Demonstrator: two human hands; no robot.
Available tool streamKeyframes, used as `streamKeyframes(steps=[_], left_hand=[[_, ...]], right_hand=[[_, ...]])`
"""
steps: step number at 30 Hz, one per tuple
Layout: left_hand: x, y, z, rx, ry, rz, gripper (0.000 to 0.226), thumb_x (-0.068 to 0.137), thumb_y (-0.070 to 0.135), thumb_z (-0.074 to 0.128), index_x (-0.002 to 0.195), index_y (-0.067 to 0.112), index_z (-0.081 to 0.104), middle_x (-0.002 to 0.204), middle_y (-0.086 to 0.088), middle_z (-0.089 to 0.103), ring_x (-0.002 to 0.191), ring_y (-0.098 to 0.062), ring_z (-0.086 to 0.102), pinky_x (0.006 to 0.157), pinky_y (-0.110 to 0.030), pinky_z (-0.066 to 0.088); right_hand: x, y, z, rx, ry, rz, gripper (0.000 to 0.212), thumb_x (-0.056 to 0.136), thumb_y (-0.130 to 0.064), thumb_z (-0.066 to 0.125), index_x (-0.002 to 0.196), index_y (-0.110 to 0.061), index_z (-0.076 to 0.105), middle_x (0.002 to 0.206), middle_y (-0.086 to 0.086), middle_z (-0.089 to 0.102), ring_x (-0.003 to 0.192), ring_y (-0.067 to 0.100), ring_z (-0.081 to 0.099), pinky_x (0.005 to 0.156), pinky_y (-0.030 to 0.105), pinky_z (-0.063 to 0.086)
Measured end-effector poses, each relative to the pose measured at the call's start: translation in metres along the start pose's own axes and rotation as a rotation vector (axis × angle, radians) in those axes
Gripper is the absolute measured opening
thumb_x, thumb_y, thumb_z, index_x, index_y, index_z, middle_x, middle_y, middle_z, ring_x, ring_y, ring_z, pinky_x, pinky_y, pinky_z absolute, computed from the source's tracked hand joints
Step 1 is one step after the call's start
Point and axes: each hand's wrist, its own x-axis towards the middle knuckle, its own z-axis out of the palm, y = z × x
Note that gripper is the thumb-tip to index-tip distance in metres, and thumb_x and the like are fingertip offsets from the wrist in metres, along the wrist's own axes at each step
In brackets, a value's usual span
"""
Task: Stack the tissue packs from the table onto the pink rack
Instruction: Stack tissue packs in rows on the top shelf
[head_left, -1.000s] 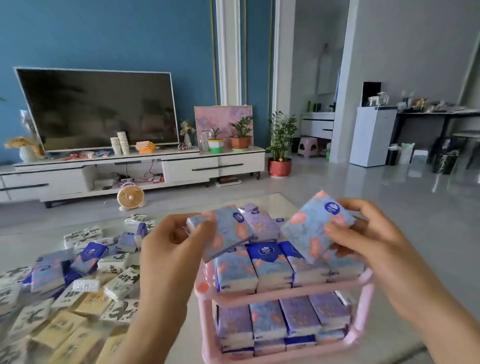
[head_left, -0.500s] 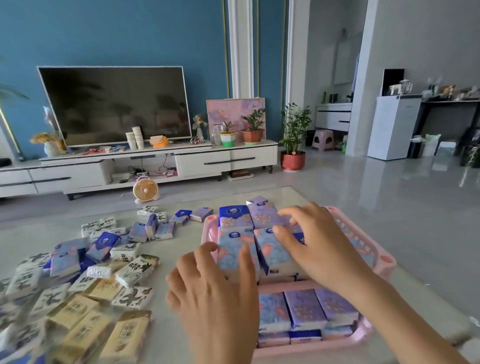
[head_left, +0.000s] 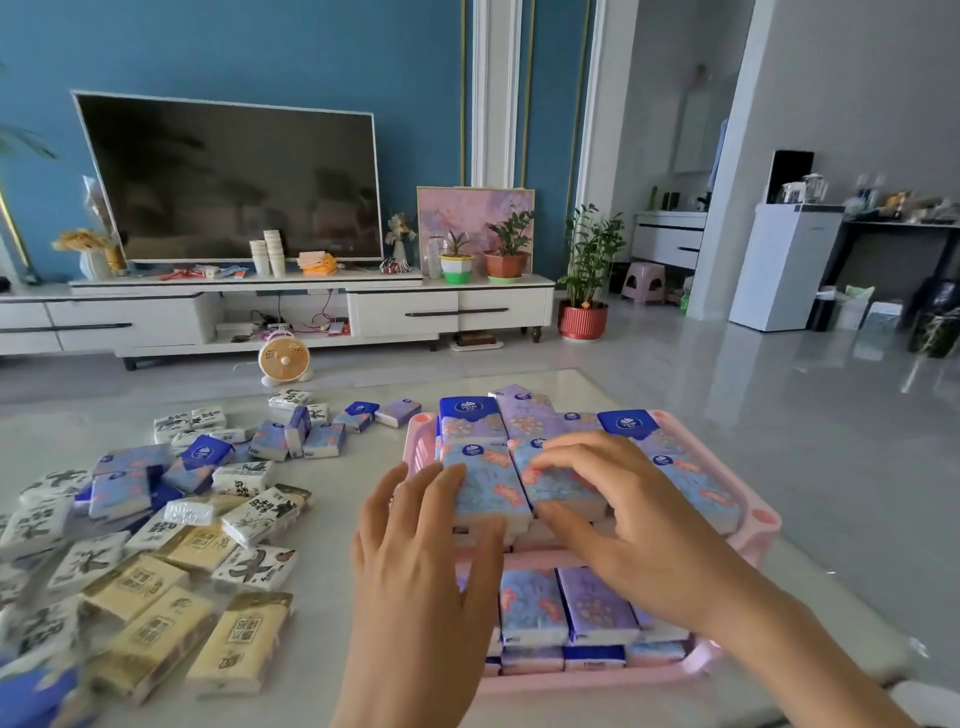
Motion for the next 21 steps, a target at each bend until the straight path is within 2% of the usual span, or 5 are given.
streamKeyframes(steps=[7, 10, 14, 18, 21], left_hand=[[0.000, -0.002, -0.003, -0.019, -0.070, -0.044, 0.044, 0.085, 0.047, 0.041, 0.119, 0.020, 0.050, 0.114, 0.006, 0.058, 0.113, -0.011, 0.037, 0.087, -0.028, 0.035], [0.001, -0.001, -0.006, -0.103, -0.143, -0.124, 0.060, 0.080, 0.062, 0.035, 0.130, 0.030, 0.040, 0.130, 0.014, 0.043, 0.121, 0.000, 0.030, 0.093, -0.012, 0.025], [0.018, 0.012, -0.008, -0.359, -0.134, -0.345, 0.077, 0.077, 0.077, 0.021, 0.143, 0.036, 0.021, 0.149, 0.024, 0.013, 0.134, 0.011, 0.011, 0.092, 0.007, 0.013], [0.045, 0.028, 0.000, -0.470, -0.190, -0.527, 0.086, 0.070, 0.071, 0.012, 0.148, 0.035, 0.010, 0.154, 0.021, 0.002, 0.140, 0.006, 0.000, 0.116, -0.022, 0.008], [0.054, 0.026, 0.012, -0.422, -0.304, -0.555, 0.069, 0.086, 0.061, 0.015, 0.148, 0.032, 0.012, 0.154, 0.021, 0.003, 0.140, 0.006, -0.002, 0.116, -0.023, 0.003]], right_hand=[[0.001, 0.005, 0.001, 0.069, 0.016, 0.006, 0.032, 0.083, -0.051, 0.058, 0.110, -0.035, 0.059, 0.116, -0.032, 0.048, 0.116, -0.014, 0.039, 0.092, -0.001, 0.025], [0.006, 0.004, -0.002, 0.205, 0.077, 0.110, 0.031, 0.081, -0.061, 0.053, 0.107, -0.044, 0.053, 0.118, -0.034, 0.048, 0.115, -0.016, 0.041, 0.090, -0.001, 0.029], [0.036, 0.007, -0.006, 0.472, 0.137, 0.338, 0.020, 0.089, -0.042, 0.050, 0.109, -0.041, 0.054, 0.124, -0.019, 0.053, 0.121, 0.000, 0.046, 0.093, 0.015, 0.036], [0.064, 0.005, 0.000, 0.328, 0.007, 0.379, 0.037, 0.098, -0.034, 0.038, 0.134, -0.030, 0.045, 0.136, -0.016, 0.045, 0.126, 0.002, 0.039, 0.097, 0.015, 0.030], [0.070, 0.006, 0.011, 0.231, -0.141, 0.370, 0.045, 0.099, -0.038, 0.031, 0.143, -0.028, 0.033, 0.152, -0.012, 0.027, 0.138, 0.004, 0.024, 0.108, 0.020, 0.018]])
